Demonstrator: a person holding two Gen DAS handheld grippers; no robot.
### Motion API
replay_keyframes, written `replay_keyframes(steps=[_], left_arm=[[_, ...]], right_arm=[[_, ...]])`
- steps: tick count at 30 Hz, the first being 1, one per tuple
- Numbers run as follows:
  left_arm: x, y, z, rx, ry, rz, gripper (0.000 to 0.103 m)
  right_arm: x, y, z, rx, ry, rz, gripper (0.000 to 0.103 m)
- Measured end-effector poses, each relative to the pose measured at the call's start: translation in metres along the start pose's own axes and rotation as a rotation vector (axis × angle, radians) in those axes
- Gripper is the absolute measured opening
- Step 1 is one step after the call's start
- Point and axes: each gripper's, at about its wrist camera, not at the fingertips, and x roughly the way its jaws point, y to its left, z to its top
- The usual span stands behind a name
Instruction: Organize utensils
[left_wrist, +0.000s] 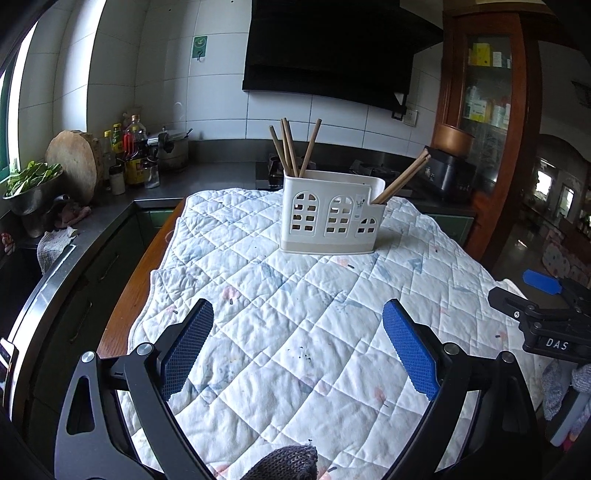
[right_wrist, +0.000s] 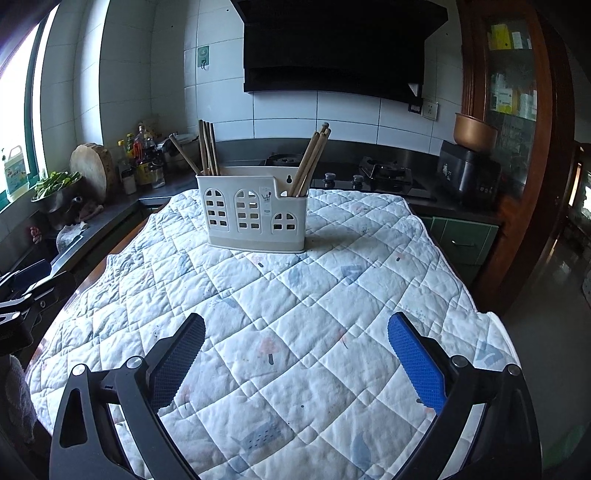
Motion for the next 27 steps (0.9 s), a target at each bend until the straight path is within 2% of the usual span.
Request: replay_keyframes(steps=[27], left_arm=[[0.0079, -0.0072, -0.0078, 0.010, 0.035, -0.017, 0.092]], right_arm=[[0.0090, 0.0035, -0.0065, -0.003, 0.023, 0.016, 0.096]])
